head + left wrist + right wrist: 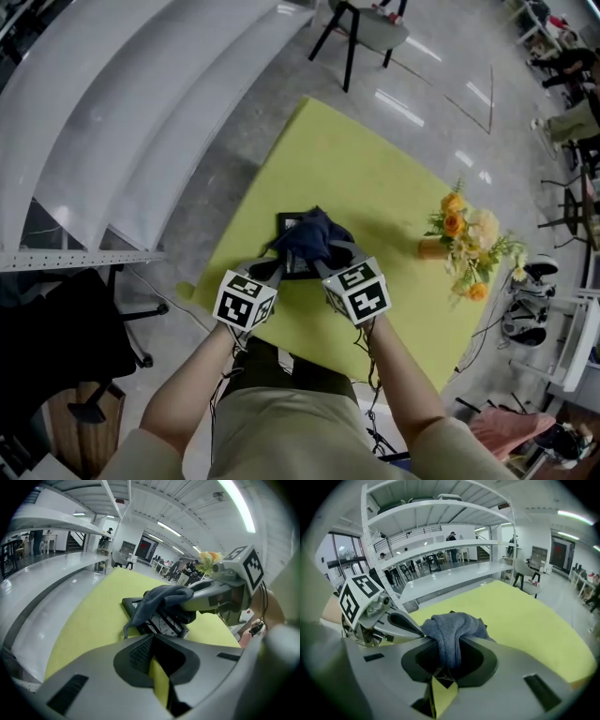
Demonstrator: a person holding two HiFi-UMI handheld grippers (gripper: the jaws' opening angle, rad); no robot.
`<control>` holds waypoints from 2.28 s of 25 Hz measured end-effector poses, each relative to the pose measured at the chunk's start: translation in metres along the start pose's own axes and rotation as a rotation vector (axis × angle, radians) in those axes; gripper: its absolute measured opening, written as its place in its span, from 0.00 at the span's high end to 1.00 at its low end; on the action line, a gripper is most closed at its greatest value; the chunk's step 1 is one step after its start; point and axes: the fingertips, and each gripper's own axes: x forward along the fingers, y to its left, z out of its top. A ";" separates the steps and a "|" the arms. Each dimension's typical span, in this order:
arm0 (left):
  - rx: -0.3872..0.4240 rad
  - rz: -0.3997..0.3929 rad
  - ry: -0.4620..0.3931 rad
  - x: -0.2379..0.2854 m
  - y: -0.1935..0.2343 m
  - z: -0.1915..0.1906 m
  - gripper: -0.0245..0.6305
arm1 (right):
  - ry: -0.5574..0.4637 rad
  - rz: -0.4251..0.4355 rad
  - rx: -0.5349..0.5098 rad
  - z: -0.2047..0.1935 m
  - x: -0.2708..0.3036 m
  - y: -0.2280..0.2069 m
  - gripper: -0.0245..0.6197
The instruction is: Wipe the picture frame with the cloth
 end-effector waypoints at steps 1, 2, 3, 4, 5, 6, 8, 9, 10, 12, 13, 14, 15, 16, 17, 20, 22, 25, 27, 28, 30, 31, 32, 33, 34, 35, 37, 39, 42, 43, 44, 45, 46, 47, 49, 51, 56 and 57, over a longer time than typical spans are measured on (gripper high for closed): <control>0.009 -0.004 0.006 -0.002 -0.002 -0.002 0.95 | -0.005 0.021 0.010 0.001 -0.001 0.007 0.84; 0.014 -0.012 0.008 -0.004 -0.005 -0.004 0.95 | -0.006 0.040 0.017 0.001 0.000 0.015 0.84; 0.015 -0.025 0.004 -0.006 -0.009 -0.005 0.95 | -0.004 0.059 0.026 0.000 0.002 0.022 0.84; 0.010 -0.038 -0.001 -0.007 -0.013 -0.007 0.95 | 0.000 0.077 0.037 -0.002 0.005 0.029 0.84; 0.002 -0.048 -0.006 -0.008 -0.017 -0.008 0.95 | 0.005 0.091 0.052 -0.004 0.009 0.035 0.84; -0.006 -0.051 -0.008 -0.009 -0.019 -0.010 0.95 | 0.012 0.100 0.068 -0.007 0.013 0.040 0.84; -0.018 -0.039 0.002 -0.008 -0.017 -0.016 0.95 | 0.032 0.104 0.092 -0.013 0.022 0.047 0.84; -0.022 -0.028 0.010 -0.008 -0.014 -0.019 0.95 | 0.047 0.102 0.095 -0.017 0.027 0.049 0.84; -0.024 -0.018 0.016 -0.008 -0.012 -0.022 0.95 | 0.064 0.100 0.092 -0.021 0.031 0.052 0.83; -0.022 -0.007 0.023 -0.008 -0.010 -0.025 0.95 | 0.084 0.097 0.070 -0.028 0.037 0.055 0.83; -0.016 -0.003 0.027 -0.008 -0.009 -0.025 0.95 | 0.085 0.095 0.059 -0.030 0.038 0.056 0.83; -0.008 0.004 0.034 -0.007 -0.009 -0.025 0.95 | 0.083 0.093 0.052 -0.031 0.038 0.055 0.83; 0.003 0.016 0.046 -0.006 -0.008 -0.027 0.95 | 0.083 0.090 0.049 -0.032 0.037 0.053 0.83; 0.015 0.033 0.063 -0.005 -0.006 -0.028 0.95 | 0.087 0.085 0.051 -0.034 0.036 0.051 0.83; 0.029 0.050 0.079 -0.005 -0.004 -0.030 0.95 | 0.092 0.075 0.056 -0.036 0.033 0.048 0.83; 0.052 0.076 0.087 -0.005 -0.002 -0.031 0.95 | 0.095 0.028 0.075 -0.043 0.022 0.034 0.83; 0.062 0.073 0.079 -0.005 -0.002 -0.030 0.95 | 0.086 -0.010 0.099 -0.050 0.012 0.020 0.83; 0.067 0.065 0.086 -0.004 -0.004 -0.032 0.95 | 0.069 -0.070 0.137 -0.059 -0.007 -0.004 0.83; 0.053 0.059 0.093 -0.005 -0.006 -0.033 0.95 | 0.045 -0.105 0.155 -0.060 -0.021 -0.017 0.83; 0.048 0.058 0.094 -0.007 -0.007 -0.034 0.95 | 0.027 -0.118 0.165 -0.059 -0.029 -0.021 0.83; 0.050 0.063 0.090 -0.013 -0.010 -0.031 0.95 | -0.026 -0.126 0.193 -0.051 -0.046 -0.027 0.83; 0.055 0.067 0.082 -0.017 -0.012 -0.028 0.95 | -0.058 -0.125 0.205 -0.045 -0.055 -0.028 0.83; 0.062 0.071 0.070 -0.022 -0.014 -0.023 0.95 | -0.091 -0.125 0.213 -0.038 -0.066 -0.029 0.83; 0.070 0.075 0.054 -0.028 -0.017 -0.017 0.95 | -0.123 -0.128 0.216 -0.031 -0.077 -0.029 0.83; 0.078 0.080 0.037 -0.035 -0.020 -0.009 0.95 | -0.153 -0.131 0.216 -0.022 -0.088 -0.029 0.83; 0.088 0.085 0.018 -0.042 -0.023 -0.001 0.95 | -0.180 -0.135 0.213 -0.014 -0.100 -0.027 0.83; 0.117 0.093 -0.017 -0.059 -0.032 0.016 0.95 | -0.232 -0.140 0.207 0.002 -0.122 -0.022 0.83; 0.173 0.099 -0.058 -0.076 -0.043 0.038 0.95 | -0.291 -0.139 0.200 0.021 -0.145 -0.016 0.83; 0.270 0.123 -0.137 -0.105 -0.061 0.076 0.95 | -0.388 -0.138 0.181 0.050 -0.181 -0.004 0.83; 0.293 0.133 -0.163 -0.115 -0.067 0.088 0.95 | -0.418 -0.139 0.172 0.059 -0.193 0.000 0.83; 0.310 0.143 -0.191 -0.126 -0.072 0.099 0.95 | -0.447 -0.141 0.162 0.068 -0.205 0.004 0.83; 0.322 0.150 -0.221 -0.136 -0.078 0.110 0.95 | -0.475 -0.144 0.152 0.077 -0.216 0.008 0.83; 0.332 0.154 -0.253 -0.147 -0.083 0.121 0.95 | -0.502 -0.148 0.141 0.085 -0.228 0.011 0.83; 0.342 0.155 -0.285 -0.157 -0.088 0.131 0.95 | -0.529 -0.153 0.132 0.093 -0.239 0.014 0.83; 0.364 0.157 -0.340 -0.176 -0.099 0.149 0.95 | -0.582 -0.163 0.119 0.106 -0.262 0.020 0.83; 0.388 0.164 -0.387 -0.196 -0.110 0.164 0.95 | -0.633 -0.174 0.108 0.117 -0.284 0.027 0.83; 0.434 0.185 -0.535 -0.252 -0.138 0.203 0.95 | -0.733 -0.216 0.061 0.134 -0.330 0.044 0.83; 0.441 0.191 -0.568 -0.263 -0.143 0.210 0.95 | -0.747 -0.227 0.049 0.136 -0.337 0.047 0.83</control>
